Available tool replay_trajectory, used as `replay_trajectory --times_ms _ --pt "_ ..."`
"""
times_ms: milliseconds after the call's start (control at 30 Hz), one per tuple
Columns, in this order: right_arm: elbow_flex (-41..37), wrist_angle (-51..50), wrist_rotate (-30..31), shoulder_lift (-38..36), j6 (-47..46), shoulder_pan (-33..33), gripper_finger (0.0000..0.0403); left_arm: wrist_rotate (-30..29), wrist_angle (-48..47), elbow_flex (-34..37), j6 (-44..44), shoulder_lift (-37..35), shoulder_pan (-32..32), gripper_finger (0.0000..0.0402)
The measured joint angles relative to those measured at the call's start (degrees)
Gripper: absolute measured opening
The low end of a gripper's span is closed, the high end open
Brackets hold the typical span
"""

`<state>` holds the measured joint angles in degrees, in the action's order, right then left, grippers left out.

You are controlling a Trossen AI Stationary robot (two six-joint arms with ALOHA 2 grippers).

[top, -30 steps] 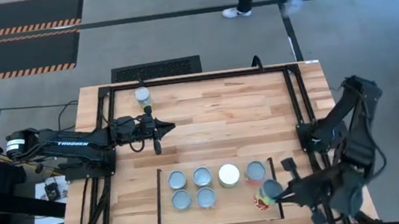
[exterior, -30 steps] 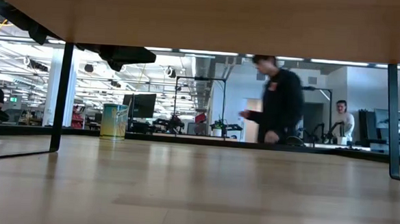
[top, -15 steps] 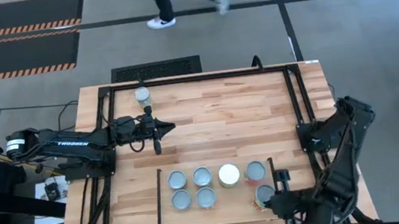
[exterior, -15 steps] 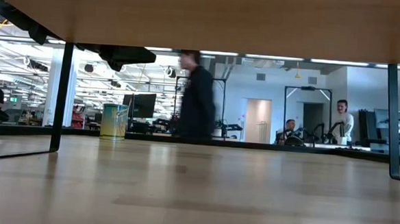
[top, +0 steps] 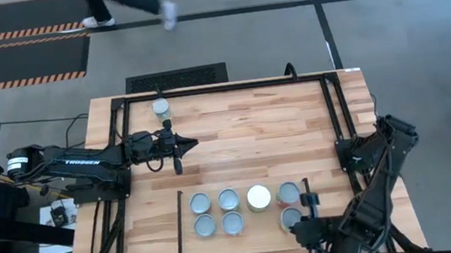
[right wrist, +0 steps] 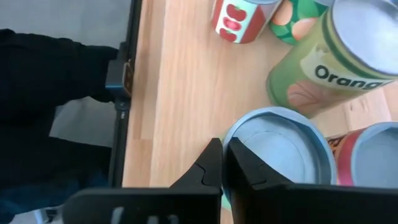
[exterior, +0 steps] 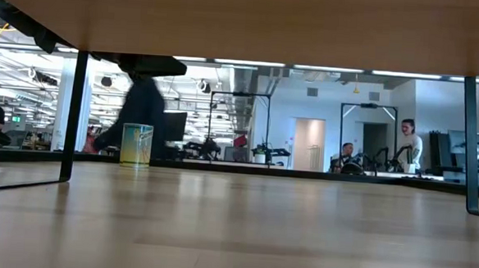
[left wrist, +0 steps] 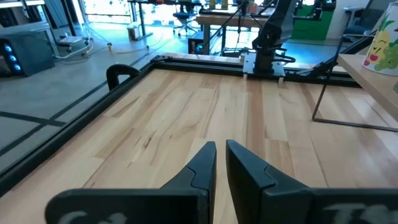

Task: Pick and place cans onto a shelf
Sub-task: Put the red green can on the shelf aligned with other cans on the shelf, then put the green carrot can on the shelf aligned with other cans on the shelf

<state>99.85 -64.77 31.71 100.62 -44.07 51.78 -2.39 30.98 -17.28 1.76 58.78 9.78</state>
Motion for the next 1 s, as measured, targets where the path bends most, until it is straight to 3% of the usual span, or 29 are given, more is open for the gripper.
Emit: replay_trajectory --times_ms 700,1000 --pt "0.0 -1.7 -3.1 -0.2 1.7 -1.3 0.0075 0.7 -0.1 0.0 0.3 0.0 0.0 0.0025" --pt "0.8 -3.4 -3.8 -0.2 2.1 -1.2 0.0143 1.1 -0.4 0.0 0.4 0.0 0.0 0.0025"
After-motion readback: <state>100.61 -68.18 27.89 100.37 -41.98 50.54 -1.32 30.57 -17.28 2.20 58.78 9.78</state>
